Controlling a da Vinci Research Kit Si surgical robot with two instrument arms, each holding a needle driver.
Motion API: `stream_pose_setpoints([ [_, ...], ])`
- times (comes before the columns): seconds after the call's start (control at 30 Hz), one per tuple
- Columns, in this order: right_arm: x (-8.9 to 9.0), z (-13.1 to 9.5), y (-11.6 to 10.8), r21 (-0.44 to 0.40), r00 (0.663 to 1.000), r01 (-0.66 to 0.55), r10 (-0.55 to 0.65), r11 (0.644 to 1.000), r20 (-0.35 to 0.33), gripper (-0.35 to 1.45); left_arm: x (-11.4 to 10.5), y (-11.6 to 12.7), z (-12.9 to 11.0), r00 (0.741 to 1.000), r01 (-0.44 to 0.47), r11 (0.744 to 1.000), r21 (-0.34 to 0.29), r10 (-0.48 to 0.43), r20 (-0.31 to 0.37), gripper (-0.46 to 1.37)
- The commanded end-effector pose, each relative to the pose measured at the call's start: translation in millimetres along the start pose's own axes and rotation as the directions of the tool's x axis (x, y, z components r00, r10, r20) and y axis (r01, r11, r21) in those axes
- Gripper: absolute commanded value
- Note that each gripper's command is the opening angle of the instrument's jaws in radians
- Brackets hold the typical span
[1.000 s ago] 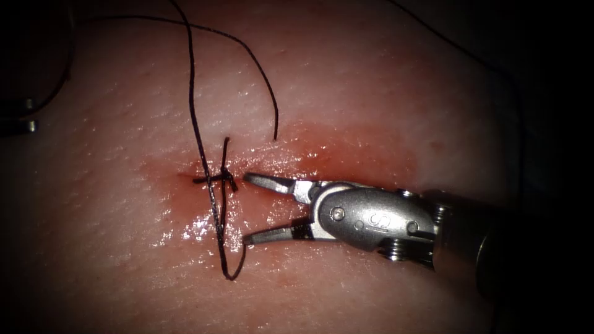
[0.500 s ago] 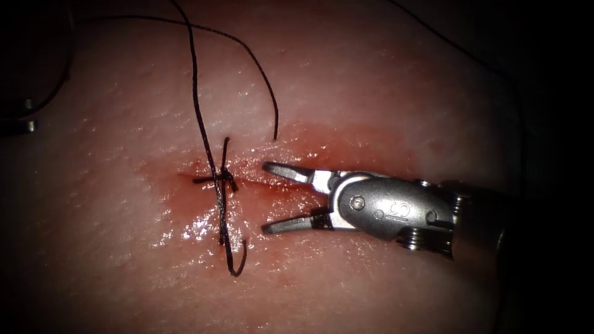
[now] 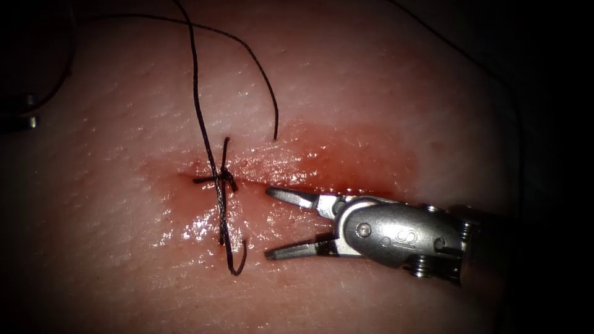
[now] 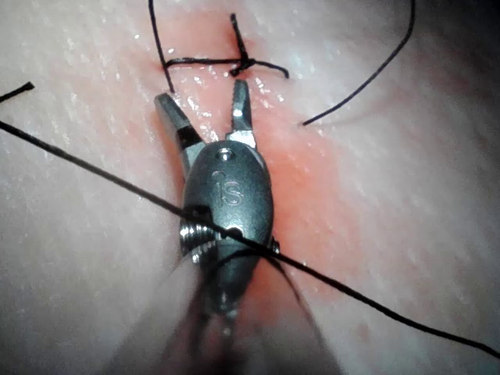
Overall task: Wound Closure
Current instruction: Use the right gripper to pull the suture through the cut until a short tail remains on top
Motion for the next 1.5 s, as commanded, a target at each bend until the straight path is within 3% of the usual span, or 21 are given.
stream_pose_setpoints([
  [0.03,-0.2,0.3,-0.2,0.002,1.0,0.003,-0.003,1.0,-0.003,1.12,0.0,0.0,0.0,1.0,0.0,1.0,-0.009,0.0,0.0,-0.35],
  [0.47,0.0,3.0,-1.4,0.008,1.0,0.007,-0.007,1.0,-0.016,1.07,0.0,0.1,-0.3,1.0,0.0,1.0,-0.011,0.0,-0.001,-0.35],
  [0.7,-0.3,3.3,-1.5,0.006,1.0,0.009,-0.009,1.0,-0.016,0.87,0.2,0.0,-0.7,1.0,0.001,1.0,-0.014,-0.001,-0.002,-0.35],
  [0.8,-0.4,3.0,-1.4,0.006,1.0,0.01,-0.01,1.0,-0.019,0.67,0.2,0.1,-0.8,1.0,0.0,1.0,-0.014,0.0,-0.002,-0.35],
  [0.83,-0.5,2.9,-1.4,0.007,1.0,0.011,-0.011,1.0,-0.02,0.53,0.2,0.1,-0.8,1.0,0.0,1.0,-0.014,0.0,-0.002,-0.35],
  [0.93,-0.5,2.6,-1.4,0.012,0.999,0.029,-0.029,1.0,-0.022,-0.25,0.1,0.1,-0.7,1.0,0.0,1.0,-0.014,0.0,-0.002,-0.35],
  [0.97,-0.5,2.5,-1.4,0.02,0.999,0.047,-0.047,0.999,-0.027,-0.35,0.1,0.1,-0.7,1.0,0.0,1.0,-0.014,0.0,-0.002,-0.35],
  [1.1,-0.4,2.4,-1.6,0.029,0.989,0.143,-0.142,0.989,-0.035,-0.35,0.1,0.2,-0.7,1.0,-0.001,1.0,-0.012,0.001,-0.004,-0.35],
  [1.5,0.0,1.5,-2.1,0.068,0.986,0.163,-0.16,0.984,-0.034,-0.35,-0.2,0.4,-0.9,1.0,-0.003,1.0,-0.013,0.003,-0.004,-0.35],
])
